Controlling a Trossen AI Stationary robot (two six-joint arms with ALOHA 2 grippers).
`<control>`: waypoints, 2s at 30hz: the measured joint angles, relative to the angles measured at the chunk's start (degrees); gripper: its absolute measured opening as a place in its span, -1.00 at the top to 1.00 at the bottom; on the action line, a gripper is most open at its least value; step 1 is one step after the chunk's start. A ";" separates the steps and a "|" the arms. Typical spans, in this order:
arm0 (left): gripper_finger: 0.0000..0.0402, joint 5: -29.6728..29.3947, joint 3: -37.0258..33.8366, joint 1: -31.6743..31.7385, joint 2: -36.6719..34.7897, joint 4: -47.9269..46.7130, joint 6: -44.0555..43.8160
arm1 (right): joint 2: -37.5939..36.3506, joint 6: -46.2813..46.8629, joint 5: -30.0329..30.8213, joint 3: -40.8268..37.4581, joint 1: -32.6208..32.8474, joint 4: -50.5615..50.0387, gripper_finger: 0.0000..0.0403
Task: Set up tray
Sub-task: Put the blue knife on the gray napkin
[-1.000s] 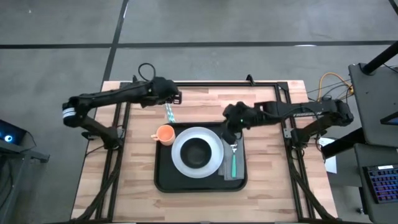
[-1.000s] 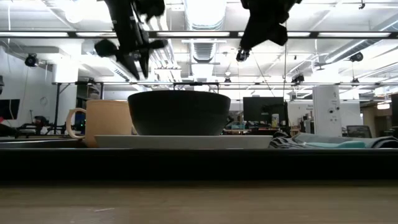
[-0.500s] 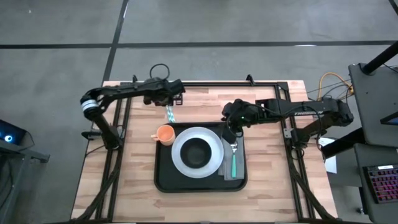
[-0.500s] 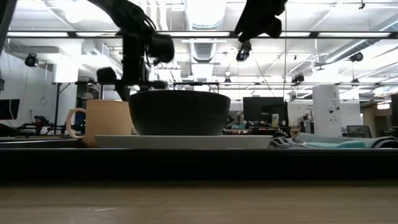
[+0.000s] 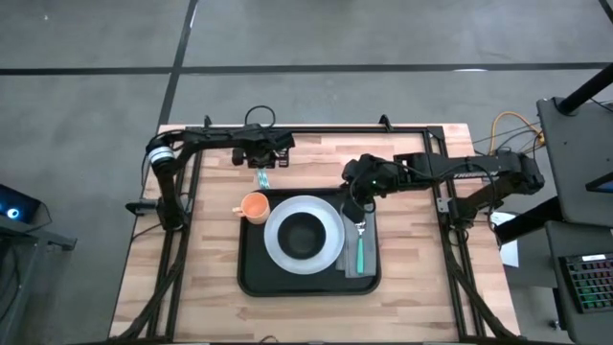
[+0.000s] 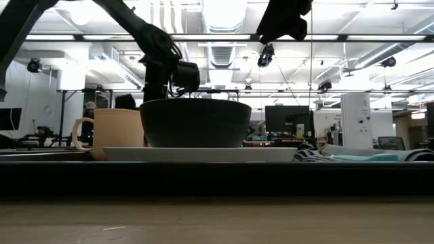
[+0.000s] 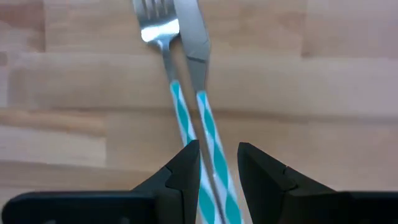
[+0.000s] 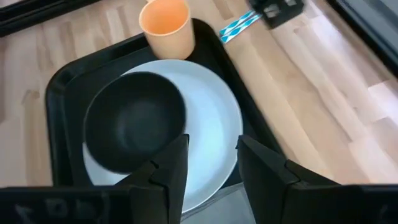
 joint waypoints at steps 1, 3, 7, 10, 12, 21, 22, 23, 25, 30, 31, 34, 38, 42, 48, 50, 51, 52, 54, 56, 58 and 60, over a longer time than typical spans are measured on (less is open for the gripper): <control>0.56 -0.09 0.00 0.53 0.32 0.84 -0.01 | 0.00 0.08 -0.69 0.00 0.02 0.02 0.38; 0.56 -0.26 0.00 1.80 0.90 2.65 -0.02 | 0.00 0.37 -2.30 0.00 0.07 0.02 0.39; 0.56 -0.21 -0.02 3.85 1.44 4.37 -0.02 | 0.00 1.26 -2.78 0.00 0.68 -0.03 0.41; 0.56 -0.15 -0.02 4.44 1.44 4.31 -0.02 | -0.11 1.24 -2.80 0.00 1.16 -0.05 0.42; 0.56 -0.15 -0.02 4.42 1.44 4.30 0.00 | -0.15 1.20 -2.78 0.00 1.25 -0.05 0.43; 0.56 -0.04 -2.29 4.39 1.44 5.56 -1.06 | -0.15 0.39 -2.58 0.00 1.22 0.00 0.41; 0.56 -0.04 -2.55 4.40 1.44 5.59 -1.51 | -0.15 0.27 -2.56 0.00 1.20 0.00 0.41; 0.56 -0.04 -2.75 4.42 1.44 5.77 -1.64 | -0.15 0.04 -2.56 0.00 1.20 0.00 0.42; 0.56 -0.03 -2.94 4.40 1.44 6.34 -1.67 | -0.15 -0.08 -2.54 0.00 1.20 0.00 0.44; 0.56 0.42 -3.93 4.40 1.44 8.80 -1.70 | -0.15 -0.29 -2.54 0.00 1.20 0.06 0.47; 0.56 0.96 -4.37 4.40 1.44 9.56 -1.75 | -0.15 -0.29 -2.54 0.00 1.20 0.06 0.47; 0.56 2.45 -6.27 4.35 1.44 12.93 -1.95 | -0.15 -0.30 -2.53 0.00 1.20 0.15 0.48; 0.56 2.45 -7.96 4.23 1.21 14.02 -3.54 | -0.15 -0.29 -2.51 0.00 1.20 0.17 0.47; 0.56 2.58 -8.33 4.23 1.16 14.34 -2.70 | -0.15 -0.31 -2.51 0.00 1.20 0.22 0.47; 0.78 3.74 -8.24 4.05 1.18 14.84 0.19 | -0.15 -0.77 -2.45 0.00 1.18 3.10 0.52; 0.92 4.45 -8.24 4.03 1.18 15.17 1.20 | -0.17 -0.87 -2.43 0.00 1.18 4.36 0.53; 0.94 4.88 -8.21 3.98 1.18 15.81 1.38 | -0.17 -0.92 -2.41 0.00 1.18 5.01 0.54; 0.94 5.16 -8.19 3.90 1.19 16.25 1.49 | -0.19 -0.92 -2.40 0.00 1.18 5.63 0.55; 0.94 5.66 -8.17 3.88 1.17 16.57 1.55 | -0.24 -0.88 -2.40 0.00 1.18 6.69 0.56; 0.96 6.15 -8.13 3.72 0.87 16.61 1.55 | -0.31 -0.82 -2.40 0.00 1.18 6.85 0.58; 0.97 6.94 -7.45 3.42 0.51 16.59 1.66 | -0.45 -0.46 -2.43 0.00 1.18 6.47 0.60; 0.98 8.13 -6.10 2.73 0.28 16.88 1.81 | -0.71 0.77 -1.81 0.00 1.18 5.88 0.61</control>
